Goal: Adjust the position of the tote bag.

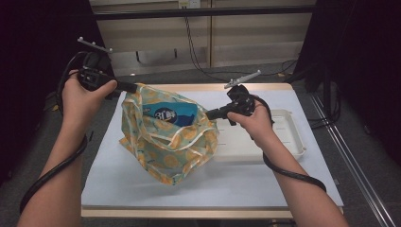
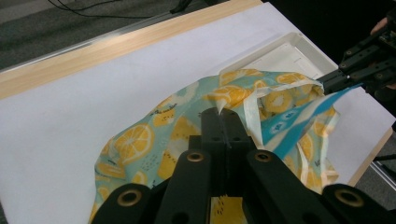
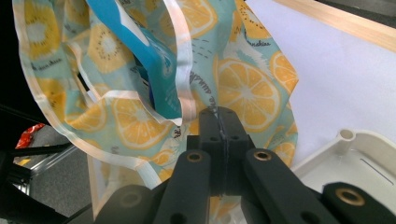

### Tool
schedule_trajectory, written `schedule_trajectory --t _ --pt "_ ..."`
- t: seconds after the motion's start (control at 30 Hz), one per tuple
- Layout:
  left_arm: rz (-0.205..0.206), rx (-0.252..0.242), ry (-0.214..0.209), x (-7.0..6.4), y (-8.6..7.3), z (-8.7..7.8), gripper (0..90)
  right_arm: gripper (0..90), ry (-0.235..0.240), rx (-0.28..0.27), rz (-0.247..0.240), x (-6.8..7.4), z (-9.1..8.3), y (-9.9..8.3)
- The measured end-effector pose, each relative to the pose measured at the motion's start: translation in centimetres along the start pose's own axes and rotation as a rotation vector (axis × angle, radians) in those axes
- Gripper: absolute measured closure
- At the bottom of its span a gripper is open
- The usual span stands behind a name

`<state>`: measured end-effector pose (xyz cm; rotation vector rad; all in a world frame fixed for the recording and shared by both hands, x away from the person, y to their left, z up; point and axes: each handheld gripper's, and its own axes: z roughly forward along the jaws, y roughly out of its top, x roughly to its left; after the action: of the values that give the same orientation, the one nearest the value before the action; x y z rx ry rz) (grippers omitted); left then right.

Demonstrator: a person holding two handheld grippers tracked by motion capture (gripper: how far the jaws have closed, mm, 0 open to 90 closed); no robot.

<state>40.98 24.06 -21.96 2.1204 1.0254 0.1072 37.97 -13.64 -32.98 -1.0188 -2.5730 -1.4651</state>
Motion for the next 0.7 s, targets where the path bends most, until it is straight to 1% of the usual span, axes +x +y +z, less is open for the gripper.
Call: schedule_trajectory --t 0.07,0.1,0.13,0.17,0.23,0.27,0.33,0.37,0.4,0.43,0.47,0.5,0.53,0.57,0.6,0.63,0.67,0.7 --pt "-0.006 0.016 0.011 0.4 0.0 0.7 90.0 90.0 -0.003 0.004 0.003 -0.1 0.1 -0.1" --pt "-0.011 0.044 0.03 0.8 -0.2 1.4 90.0 90.0 -0.005 0.003 0.008 -0.3 0.3 -0.2" --pt "-0.011 0.044 0.03 0.8 -0.2 1.4 90.0 90.0 -0.005 0.002 0.011 -0.4 0.4 -0.2" --pt "-0.017 0.054 0.027 1.1 -0.3 1.7 90.0 90.0 -0.005 0.002 0.011 -0.4 0.4 -0.2" --pt "-0.02 0.086 0.039 1.7 -0.8 2.4 90.0 90.0 -0.003 0.008 0.017 -0.6 0.7 -0.3" --pt "-0.035 0.093 0.037 1.9 -1.1 2.7 90.0 90.0 -0.003 0.008 0.017 -0.6 0.7 -0.3" --pt "-0.045 0.115 0.038 2.6 -1.8 3.3 90.0 90.0 0.002 0.012 0.013 -0.6 1.0 -0.4" --pt "-0.049 0.12 0.03 2.9 -2.2 3.6 90.0 90.0 0.0 0.014 0.013 -0.5 1.2 -0.4" --pt "-0.063 0.12 0.026 3.1 -2.5 3.8 90.0 90.0 0.0 0.014 0.013 -0.5 1.2 -0.4" --pt "-0.068 0.133 0.024 3.3 -2.9 4.0 90.0 90.0 0.001 0.022 0.011 -0.5 1.4 -0.4" --pt "-0.07 0.126 0.021 3.4 -3.2 4.2 90.0 90.0 0.001 0.022 0.011 -0.5 1.4 -0.4" --pt "-0.077 0.114 0.0 3.4 -3.5 4.1 88.9 90.0 -0.003 0.03 0.014 -0.5 1.5 -0.5" --pt "-0.077 0.114 0.0 3.4 -3.5 4.1 87.5 90.0 -0.003 0.03 0.014 -0.5 1.5 -0.5" --pt "-0.067 0.106 0.007 3.3 -3.6 3.8 87.5 90.0 -0.004 0.031 0.014 -0.5 1.5 -0.5" --pt "-0.078 0.09 0.009 3.1 -3.6 3.5 85.2 90.0 -0.001 0.027 0.013 -0.5 1.5 -0.5" --pt "-0.078 0.077 0.005 3.1 -3.6 3.1 81.2 90.0 0.0 0.023 0.01 -0.5 1.4 -0.4" --pt "-0.07 0.055 0.016 3.0 -3.6 2.8 69.2 90.0 -0.003 0.025 0.01 -0.5 1.3 -0.4" --pt "-0.07 0.04 0.02 2.8 -3.6 2.4 69.2 90.0 -0.003 0.025 0.01 -0.5 1.3 -0.4"
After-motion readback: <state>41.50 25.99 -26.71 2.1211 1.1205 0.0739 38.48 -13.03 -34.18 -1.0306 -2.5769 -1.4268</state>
